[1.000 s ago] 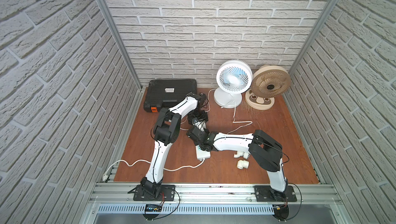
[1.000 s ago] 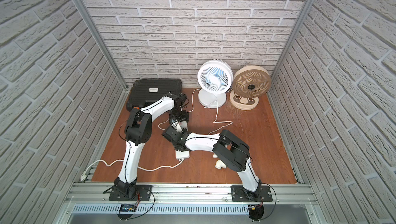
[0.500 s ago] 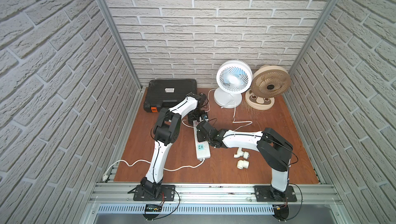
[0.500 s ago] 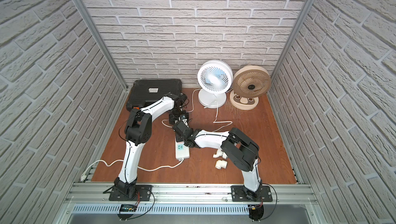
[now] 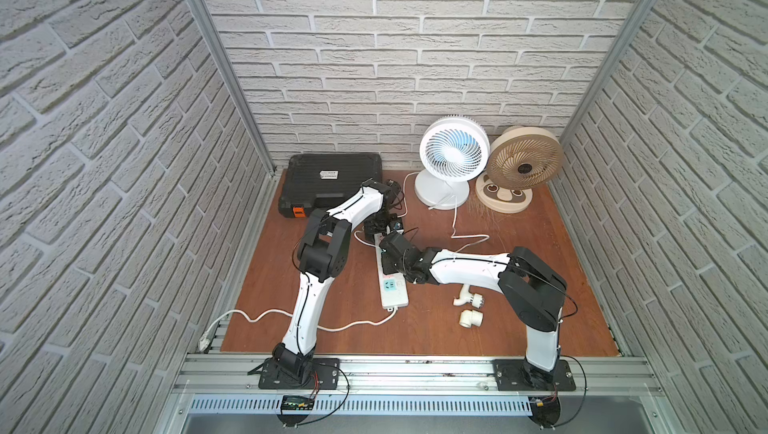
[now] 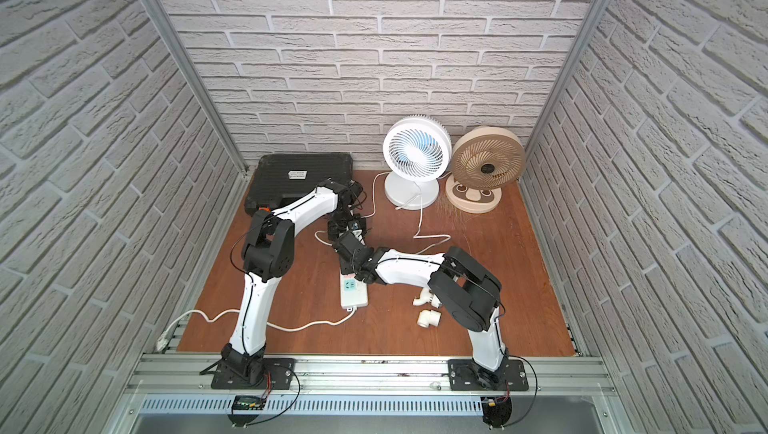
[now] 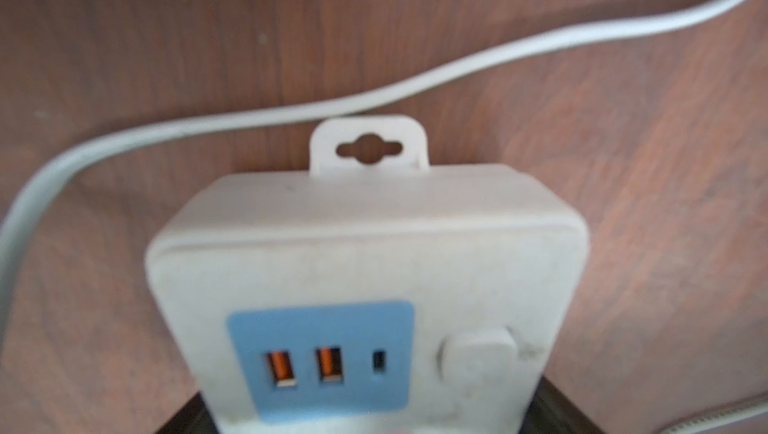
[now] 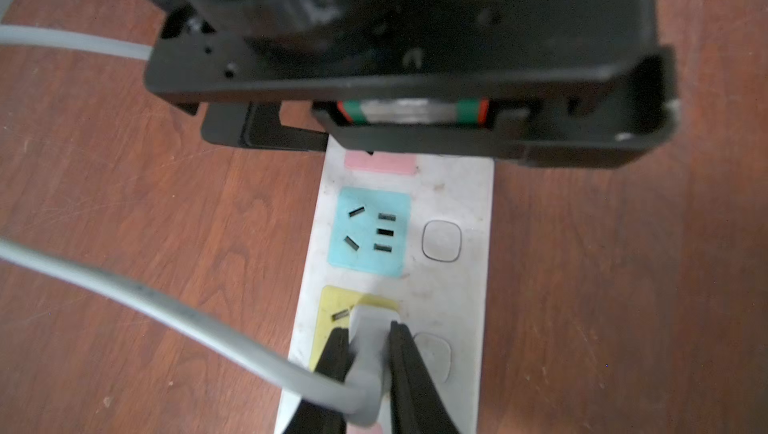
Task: Unplug the desk fan from the power strip
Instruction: Remove the plug from the socket.
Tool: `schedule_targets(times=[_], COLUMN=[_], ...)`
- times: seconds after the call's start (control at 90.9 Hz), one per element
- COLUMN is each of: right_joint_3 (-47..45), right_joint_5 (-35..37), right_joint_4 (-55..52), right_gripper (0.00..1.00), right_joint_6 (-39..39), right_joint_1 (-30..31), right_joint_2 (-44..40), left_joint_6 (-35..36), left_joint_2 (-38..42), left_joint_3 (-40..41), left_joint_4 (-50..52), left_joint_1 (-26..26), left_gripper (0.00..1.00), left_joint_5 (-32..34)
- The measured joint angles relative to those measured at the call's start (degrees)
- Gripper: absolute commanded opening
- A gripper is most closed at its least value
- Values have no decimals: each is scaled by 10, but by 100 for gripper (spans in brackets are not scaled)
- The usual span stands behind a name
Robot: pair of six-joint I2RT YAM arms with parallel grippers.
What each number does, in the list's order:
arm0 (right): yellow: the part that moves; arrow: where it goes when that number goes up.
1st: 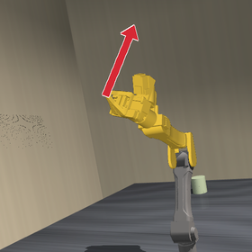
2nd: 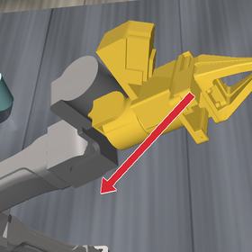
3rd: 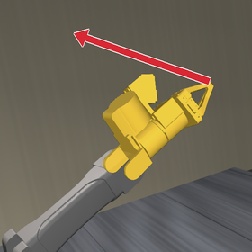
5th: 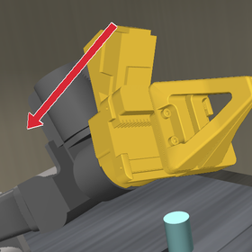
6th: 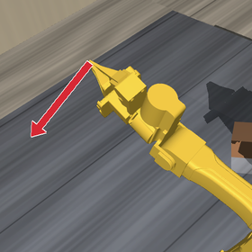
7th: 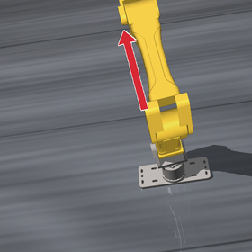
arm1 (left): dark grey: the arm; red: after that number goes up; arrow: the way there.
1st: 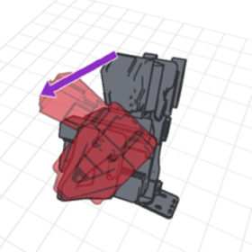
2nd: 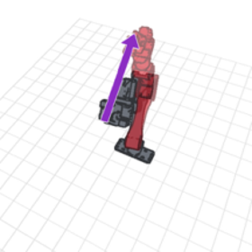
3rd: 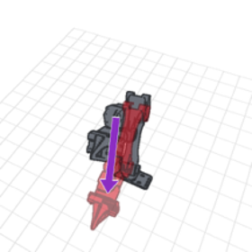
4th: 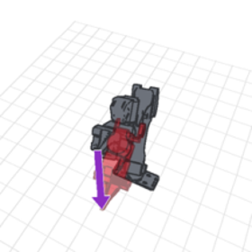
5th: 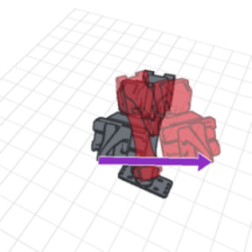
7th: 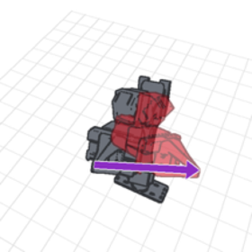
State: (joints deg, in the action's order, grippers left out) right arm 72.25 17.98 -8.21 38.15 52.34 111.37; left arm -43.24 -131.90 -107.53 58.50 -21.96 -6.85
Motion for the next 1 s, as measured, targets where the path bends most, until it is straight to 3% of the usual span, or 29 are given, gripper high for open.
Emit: schedule_targets(times=[0.429, 0.792, 1.001], right_joint_3=[68, 58, 28], right_joint_5=[87, 73, 30], right_joint_4=[-79, -63, -31], right_gripper=[3, 3, 3], right_joint_6=[-42, -29, -1], right_joint_1=[33, 24, 4], right_joint_2=[39, 37, 17], left_joint_6=[1, 0, 1], left_joint_2=[0, 0, 0], left_joint_3=[0, 0, 0], left_joint_4=[1, 0, 0], left_joint_1=[0, 0, 0], left_gripper=[0, 0, 0], left_joint_5=[0, 0, 0])
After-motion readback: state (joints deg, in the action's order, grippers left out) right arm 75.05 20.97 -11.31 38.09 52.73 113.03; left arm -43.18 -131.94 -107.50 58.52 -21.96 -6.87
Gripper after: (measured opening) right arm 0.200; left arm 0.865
